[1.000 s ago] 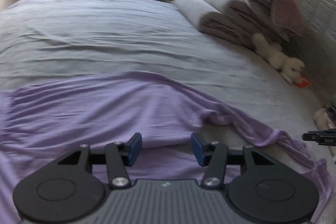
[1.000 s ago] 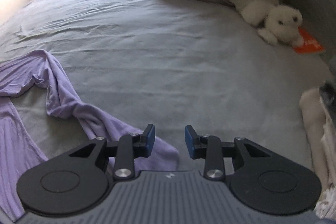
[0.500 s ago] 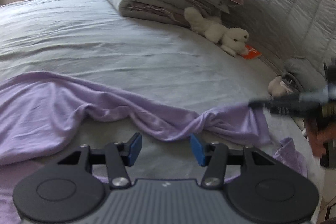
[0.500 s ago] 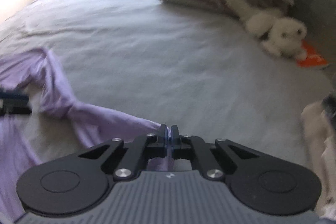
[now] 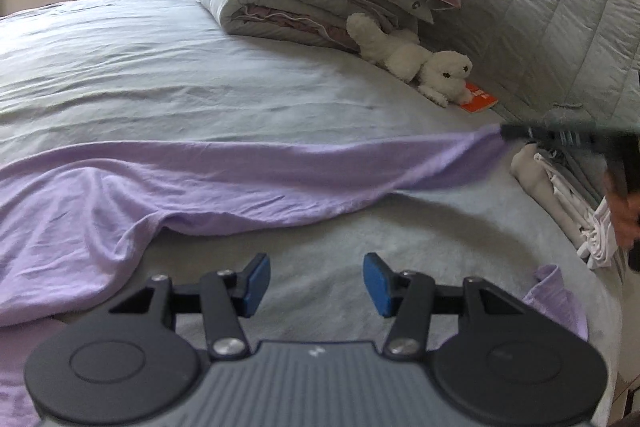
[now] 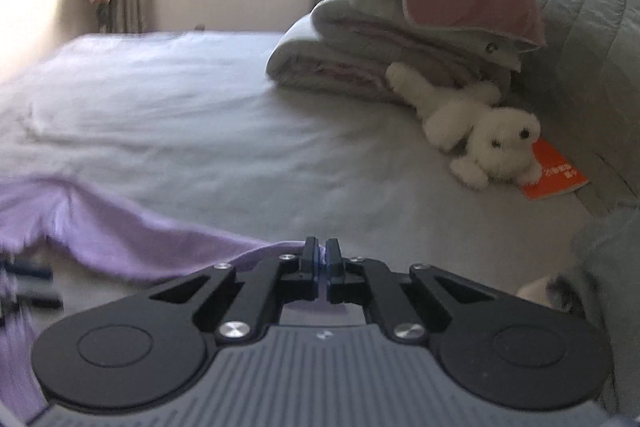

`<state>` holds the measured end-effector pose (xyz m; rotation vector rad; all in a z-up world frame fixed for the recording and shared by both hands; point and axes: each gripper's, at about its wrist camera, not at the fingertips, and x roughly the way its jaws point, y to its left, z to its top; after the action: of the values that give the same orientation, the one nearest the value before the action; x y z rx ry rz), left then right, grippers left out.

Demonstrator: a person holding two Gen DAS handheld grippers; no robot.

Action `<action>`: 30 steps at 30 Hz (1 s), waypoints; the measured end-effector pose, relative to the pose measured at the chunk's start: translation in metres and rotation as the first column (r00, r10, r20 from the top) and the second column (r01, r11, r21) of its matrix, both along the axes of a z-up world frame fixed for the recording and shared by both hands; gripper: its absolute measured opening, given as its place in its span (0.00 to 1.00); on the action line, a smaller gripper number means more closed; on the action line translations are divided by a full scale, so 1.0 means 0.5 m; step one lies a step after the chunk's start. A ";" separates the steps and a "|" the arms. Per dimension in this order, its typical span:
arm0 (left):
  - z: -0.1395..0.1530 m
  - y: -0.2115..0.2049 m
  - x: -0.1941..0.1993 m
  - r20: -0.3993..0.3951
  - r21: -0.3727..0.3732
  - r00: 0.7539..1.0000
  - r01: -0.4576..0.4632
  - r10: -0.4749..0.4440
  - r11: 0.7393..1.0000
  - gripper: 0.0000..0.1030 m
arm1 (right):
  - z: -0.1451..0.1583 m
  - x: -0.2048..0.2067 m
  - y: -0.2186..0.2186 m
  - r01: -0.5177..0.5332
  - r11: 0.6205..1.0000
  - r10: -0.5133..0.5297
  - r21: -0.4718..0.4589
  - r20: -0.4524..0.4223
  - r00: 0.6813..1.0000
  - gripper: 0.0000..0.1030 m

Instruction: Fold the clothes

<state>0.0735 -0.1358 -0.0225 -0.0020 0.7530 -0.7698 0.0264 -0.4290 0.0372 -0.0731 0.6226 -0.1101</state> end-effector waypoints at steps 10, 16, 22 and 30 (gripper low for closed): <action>0.011 0.027 0.006 0.033 0.044 0.999 -0.009 0.007 0.999 0.51 | -0.122 -0.103 0.039 -0.120 0.992 0.123 0.029 -0.173 0.977 0.03; 0.010 0.048 0.030 0.056 0.082 0.998 -0.039 0.035 0.996 0.51 | -0.124 -0.133 0.060 -0.169 0.985 0.175 0.045 -0.202 0.964 0.05; 0.019 0.084 0.077 0.106 0.128 0.991 -0.095 0.081 0.987 0.51 | -0.086 -0.124 0.005 -0.087 0.974 0.117 0.210 -0.132 0.984 0.21; 0.024 0.110 0.173 0.156 0.156 0.974 -0.191 0.166 0.969 0.51 | -0.111 -0.056 -0.047 0.066 0.960 -0.034 0.272 -0.121 0.992 0.29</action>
<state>0.1597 -0.0806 -0.0106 0.1359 0.6705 -0.5261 -0.0016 -0.4525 -0.0181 0.2076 0.7499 -0.0675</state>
